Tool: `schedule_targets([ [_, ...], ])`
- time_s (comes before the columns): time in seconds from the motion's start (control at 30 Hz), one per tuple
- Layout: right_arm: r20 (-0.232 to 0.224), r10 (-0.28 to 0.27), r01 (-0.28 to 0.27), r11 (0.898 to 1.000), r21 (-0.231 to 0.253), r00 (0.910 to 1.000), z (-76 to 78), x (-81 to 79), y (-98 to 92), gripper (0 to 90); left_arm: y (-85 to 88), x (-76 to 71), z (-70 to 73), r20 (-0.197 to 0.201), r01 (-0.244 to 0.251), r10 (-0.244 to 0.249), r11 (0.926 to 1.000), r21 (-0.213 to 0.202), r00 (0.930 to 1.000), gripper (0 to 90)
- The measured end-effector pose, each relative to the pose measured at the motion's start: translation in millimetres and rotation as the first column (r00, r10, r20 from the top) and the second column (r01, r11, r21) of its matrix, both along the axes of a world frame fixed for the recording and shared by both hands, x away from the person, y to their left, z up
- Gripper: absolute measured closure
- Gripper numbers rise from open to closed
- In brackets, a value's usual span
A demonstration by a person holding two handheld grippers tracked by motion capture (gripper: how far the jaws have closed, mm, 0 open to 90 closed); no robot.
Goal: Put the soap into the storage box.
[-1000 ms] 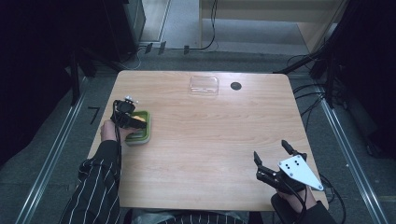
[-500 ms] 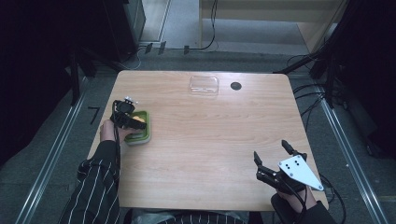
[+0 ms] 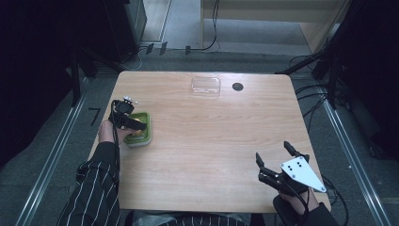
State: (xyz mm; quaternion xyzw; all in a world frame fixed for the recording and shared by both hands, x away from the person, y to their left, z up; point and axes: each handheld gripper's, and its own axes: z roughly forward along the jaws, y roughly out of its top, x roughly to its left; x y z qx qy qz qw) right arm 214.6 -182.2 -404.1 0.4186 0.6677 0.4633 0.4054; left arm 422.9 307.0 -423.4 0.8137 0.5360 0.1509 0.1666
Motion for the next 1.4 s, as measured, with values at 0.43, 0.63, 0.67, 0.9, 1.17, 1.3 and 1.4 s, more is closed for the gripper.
schedule_targets([
  [0.43,-0.001,-0.002,0.002,1.0,0.003,1.0,0.1,-0.3,0.0,13.3,3.8,-16.9,3.8,-0.098,-0.014,0.018,0.9992,0.037,0.9951,3.5],
  [0.63,-0.001,-0.003,0.003,1.0,0.005,1.0,0.1,-0.4,-0.3,13.3,2.9,-26.8,5.1,-0.127,-0.01,0.018,0.9981,0.061,0.9918,2.1],
  [0.67,-0.002,-0.004,0.004,1.0,0.007,1.0,0.1,-0.6,-0.2,13.3,2.8,-28.6,5.0,-0.134,-0.009,0.017,0.9983,0.057,0.9908,1.8],
  [0.9,-0.001,-0.003,0.003,1.0,0.007,1.0,0.1,-0.7,-0.3,13.3,1.8,-43.8,3.7,-0.158,0.012,-0.001,0.9974,0.07,0.9874,1.6],
  [1.17,-0.001,-0.005,0.005,1.0,0.008,1.0,0.2,-0.8,-0.4,13.3,1.1,-62.3,2.0,-0.173,0.025,-0.01,0.9962,0.083,0.9849,1.6],
  [1.3,-0.001,-0.003,0.003,1.0,0.007,1.0,0.1,-0.8,-0.3,13.3,0.1,-71.7,-0.4,-0.184,0.033,-0.016,0.9955,0.089,0.9827,1.6],
  [1.4,-0.001,-0.003,0.003,1.0,0.008,1.0,0.2,-0.8,-0.3,13.3,-1.1,-77.8,-1.0,-0.193,0.041,-0.022,0.9948,0.093,0.9809,1.6],
])
